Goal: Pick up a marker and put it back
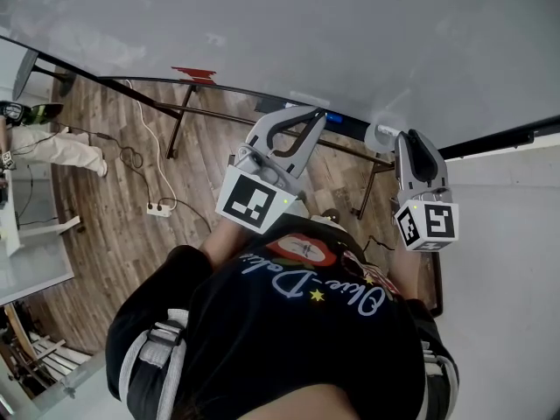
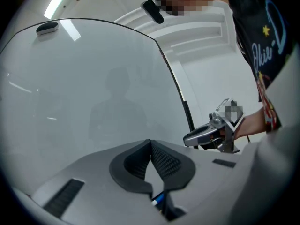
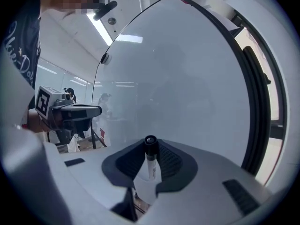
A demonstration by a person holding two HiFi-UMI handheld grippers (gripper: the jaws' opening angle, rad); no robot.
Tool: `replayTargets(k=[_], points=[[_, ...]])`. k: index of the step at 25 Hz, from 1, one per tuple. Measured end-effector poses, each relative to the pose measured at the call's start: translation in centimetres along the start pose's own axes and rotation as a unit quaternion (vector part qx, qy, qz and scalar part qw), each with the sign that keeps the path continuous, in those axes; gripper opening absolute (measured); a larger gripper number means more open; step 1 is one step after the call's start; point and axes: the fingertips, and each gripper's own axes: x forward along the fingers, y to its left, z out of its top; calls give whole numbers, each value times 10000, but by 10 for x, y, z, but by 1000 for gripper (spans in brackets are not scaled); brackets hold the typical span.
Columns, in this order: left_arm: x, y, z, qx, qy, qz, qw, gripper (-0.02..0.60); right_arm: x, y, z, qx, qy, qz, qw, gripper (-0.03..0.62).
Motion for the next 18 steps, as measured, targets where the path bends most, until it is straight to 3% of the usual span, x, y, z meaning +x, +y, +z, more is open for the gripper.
replayTargets(k=[18], points=[[-4,5,0,34,77,149,9999,4,14,1,-24,44,171,162,9997,72]])
